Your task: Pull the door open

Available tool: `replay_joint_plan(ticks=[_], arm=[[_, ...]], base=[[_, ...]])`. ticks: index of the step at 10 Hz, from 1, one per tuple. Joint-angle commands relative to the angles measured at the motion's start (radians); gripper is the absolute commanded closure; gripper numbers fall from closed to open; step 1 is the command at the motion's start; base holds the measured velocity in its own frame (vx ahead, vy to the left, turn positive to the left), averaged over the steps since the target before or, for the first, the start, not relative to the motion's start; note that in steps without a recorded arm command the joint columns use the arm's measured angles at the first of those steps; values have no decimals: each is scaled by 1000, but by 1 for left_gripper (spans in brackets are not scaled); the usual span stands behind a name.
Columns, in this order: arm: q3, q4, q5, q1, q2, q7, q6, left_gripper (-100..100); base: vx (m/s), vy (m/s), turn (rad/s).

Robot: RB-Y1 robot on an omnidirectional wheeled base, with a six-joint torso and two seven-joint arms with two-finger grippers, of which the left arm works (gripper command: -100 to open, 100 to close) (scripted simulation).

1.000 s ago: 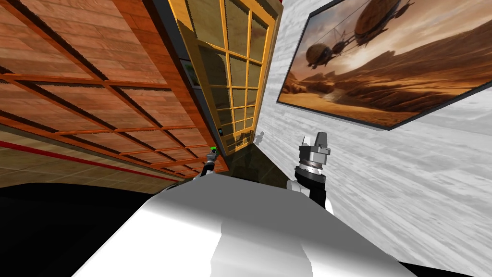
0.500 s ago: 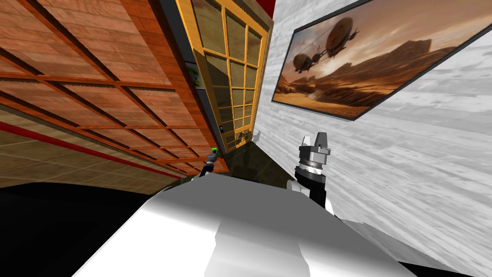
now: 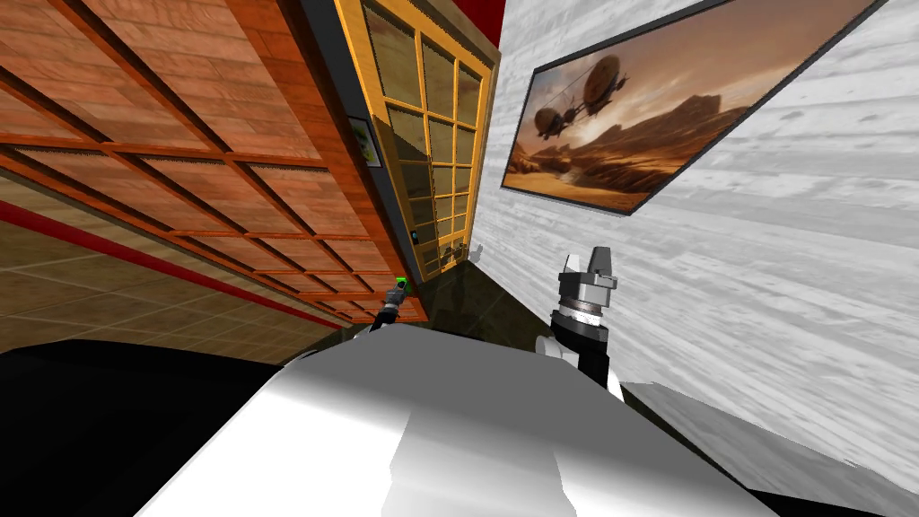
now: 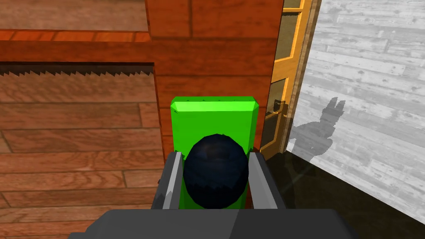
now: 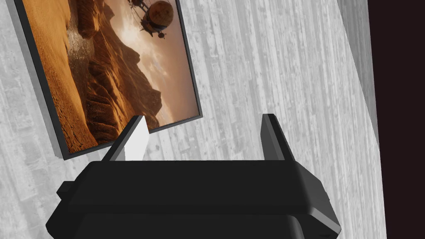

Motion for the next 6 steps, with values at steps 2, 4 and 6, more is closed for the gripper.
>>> replay_joint_plan(ticks=[2,4,6], arm=[[-33,-6,-17,18,23,36,-25,100],[-51,-11,-27,27,37,56,-37,100],[-65,0,-35,34,44,70,-53,100]], base=[[-205,16,-76],[-197,37,-67],[-112,19,-47]])
